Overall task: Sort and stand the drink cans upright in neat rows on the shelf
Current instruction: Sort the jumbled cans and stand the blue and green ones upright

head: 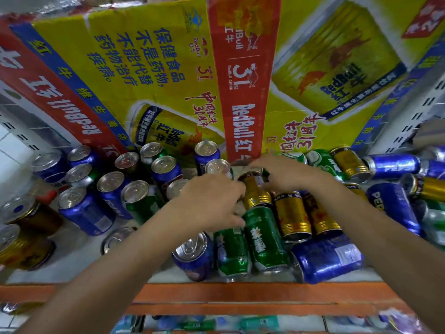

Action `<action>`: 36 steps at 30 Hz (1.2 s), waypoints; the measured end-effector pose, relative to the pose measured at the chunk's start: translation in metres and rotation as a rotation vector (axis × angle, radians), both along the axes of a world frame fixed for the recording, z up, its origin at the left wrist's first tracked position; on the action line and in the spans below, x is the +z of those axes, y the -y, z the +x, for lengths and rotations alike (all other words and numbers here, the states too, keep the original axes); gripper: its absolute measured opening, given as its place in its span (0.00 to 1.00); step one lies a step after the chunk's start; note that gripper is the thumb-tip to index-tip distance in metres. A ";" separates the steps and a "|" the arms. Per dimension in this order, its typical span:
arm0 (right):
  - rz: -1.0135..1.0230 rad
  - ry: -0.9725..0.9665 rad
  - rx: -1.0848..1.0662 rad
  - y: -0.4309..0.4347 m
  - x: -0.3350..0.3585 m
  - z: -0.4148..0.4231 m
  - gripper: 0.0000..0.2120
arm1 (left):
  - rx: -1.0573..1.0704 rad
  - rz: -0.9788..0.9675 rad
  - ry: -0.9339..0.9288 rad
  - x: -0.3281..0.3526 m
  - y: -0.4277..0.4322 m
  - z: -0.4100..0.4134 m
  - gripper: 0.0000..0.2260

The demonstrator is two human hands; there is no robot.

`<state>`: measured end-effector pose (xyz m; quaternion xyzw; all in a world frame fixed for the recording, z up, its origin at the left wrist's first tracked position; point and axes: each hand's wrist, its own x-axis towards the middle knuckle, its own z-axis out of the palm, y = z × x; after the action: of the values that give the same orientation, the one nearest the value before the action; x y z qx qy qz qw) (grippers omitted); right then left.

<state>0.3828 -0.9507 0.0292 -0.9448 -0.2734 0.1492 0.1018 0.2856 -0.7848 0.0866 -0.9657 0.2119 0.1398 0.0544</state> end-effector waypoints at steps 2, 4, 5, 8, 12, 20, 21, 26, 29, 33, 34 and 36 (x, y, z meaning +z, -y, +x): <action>-0.119 -0.016 0.101 0.009 -0.013 -0.001 0.35 | -0.024 0.201 -0.124 -0.006 0.012 -0.009 0.24; -0.188 -0.036 0.142 0.016 -0.027 0.002 0.42 | -0.011 0.329 -0.171 -0.015 0.023 -0.017 0.24; -0.189 -0.044 0.155 0.018 -0.032 0.002 0.43 | 0.001 0.376 -0.187 -0.020 0.028 -0.020 0.25; -0.188 -0.058 0.177 0.019 -0.037 0.003 0.46 | 0.028 0.490 -0.228 -0.034 0.043 -0.029 0.32; -0.227 -0.076 0.189 0.014 -0.033 0.003 0.46 | 0.085 0.608 -0.252 -0.044 0.056 -0.036 0.41; -0.216 -0.017 0.182 0.010 -0.033 -0.005 0.41 | 0.135 0.450 -0.262 -0.041 0.036 -0.021 0.29; -0.227 -0.027 0.178 0.009 -0.032 -0.006 0.41 | 0.118 0.428 -0.272 -0.035 0.031 -0.015 0.23; -0.225 -0.122 0.179 0.006 -0.016 -0.003 0.36 | 0.181 0.262 -0.378 -0.021 -0.001 0.026 0.26; -0.169 -0.177 0.148 0.002 -0.011 0.002 0.33 | 0.248 0.152 -0.410 -0.021 -0.025 0.037 0.29; -0.070 -0.234 0.050 -0.004 -0.005 0.008 0.26 | 0.433 -0.099 -0.524 -0.022 -0.053 0.041 0.28; -0.036 -0.236 0.020 -0.004 -0.003 0.009 0.24 | 0.488 -0.174 -0.559 -0.022 -0.057 0.041 0.25; 0.031 -0.212 -0.033 -0.002 -0.002 0.014 0.18 | 0.536 -0.288 -0.579 -0.022 -0.060 0.040 0.16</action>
<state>0.3965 -0.9484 0.0275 -0.9265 -0.2476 0.2423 0.1472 0.3256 -0.7244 0.0645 -0.9053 -0.0228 0.3835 -0.1812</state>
